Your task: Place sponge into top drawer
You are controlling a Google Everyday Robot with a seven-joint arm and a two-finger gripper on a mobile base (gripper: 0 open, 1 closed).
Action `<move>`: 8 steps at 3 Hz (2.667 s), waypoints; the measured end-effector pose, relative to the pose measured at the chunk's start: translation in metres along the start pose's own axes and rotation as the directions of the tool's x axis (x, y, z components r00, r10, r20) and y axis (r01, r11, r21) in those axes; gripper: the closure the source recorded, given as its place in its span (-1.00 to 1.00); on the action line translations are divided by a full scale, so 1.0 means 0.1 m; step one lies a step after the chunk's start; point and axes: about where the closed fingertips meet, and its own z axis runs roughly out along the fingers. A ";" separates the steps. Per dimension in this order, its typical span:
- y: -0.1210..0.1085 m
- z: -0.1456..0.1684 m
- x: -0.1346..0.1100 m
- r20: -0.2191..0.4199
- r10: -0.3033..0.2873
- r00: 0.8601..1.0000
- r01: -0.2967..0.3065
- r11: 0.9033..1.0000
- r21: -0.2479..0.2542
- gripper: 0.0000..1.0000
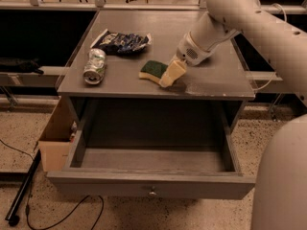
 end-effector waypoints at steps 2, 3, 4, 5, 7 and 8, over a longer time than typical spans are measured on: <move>0.00 0.00 0.00 0.000 0.000 1.000 0.000 1.000 0.000 0.71; 0.00 0.00 0.00 0.000 0.000 1.000 0.000 1.000 -0.001 1.00; 0.00 0.00 0.00 0.000 0.000 1.000 0.000 1.000 -0.001 1.00; 0.32 -0.34 0.24 0.047 -0.021 0.999 0.019 0.999 0.046 1.00; 0.88 -1.01 0.90 0.097 -0.017 0.995 0.004 0.990 0.142 1.00; 1.05 -0.95 1.21 0.096 0.018 0.995 -0.029 0.992 0.124 1.00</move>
Offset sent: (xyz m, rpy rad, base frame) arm 0.0000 0.0000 0.0000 0.0000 0.0001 0.0000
